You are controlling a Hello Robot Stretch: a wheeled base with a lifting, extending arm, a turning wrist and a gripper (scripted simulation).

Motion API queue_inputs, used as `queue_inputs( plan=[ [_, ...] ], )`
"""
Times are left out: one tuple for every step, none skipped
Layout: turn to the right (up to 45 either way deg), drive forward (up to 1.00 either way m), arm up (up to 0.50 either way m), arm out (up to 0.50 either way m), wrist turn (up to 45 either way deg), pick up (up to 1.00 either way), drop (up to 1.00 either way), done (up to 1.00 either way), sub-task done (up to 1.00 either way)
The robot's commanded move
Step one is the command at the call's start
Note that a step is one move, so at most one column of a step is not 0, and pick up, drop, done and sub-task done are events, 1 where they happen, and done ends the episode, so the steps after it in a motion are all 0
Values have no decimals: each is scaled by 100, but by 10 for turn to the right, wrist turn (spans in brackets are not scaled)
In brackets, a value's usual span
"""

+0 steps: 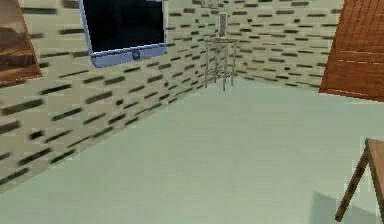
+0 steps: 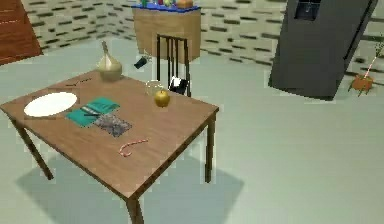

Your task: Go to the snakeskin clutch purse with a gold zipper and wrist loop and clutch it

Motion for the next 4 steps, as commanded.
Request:
queue_inputs(
  plan=[
    [-240, 0, 0, 0, 0, 0, 0, 0, 0],
    [450, 0, 0, 0, 0, 0, 0, 0, 0],
    [240, 0, 0, 0, 0, 0, 0, 0, 0],
    [0, 35, 0, 0, 0, 0, 0, 0, 0]
  ],
)
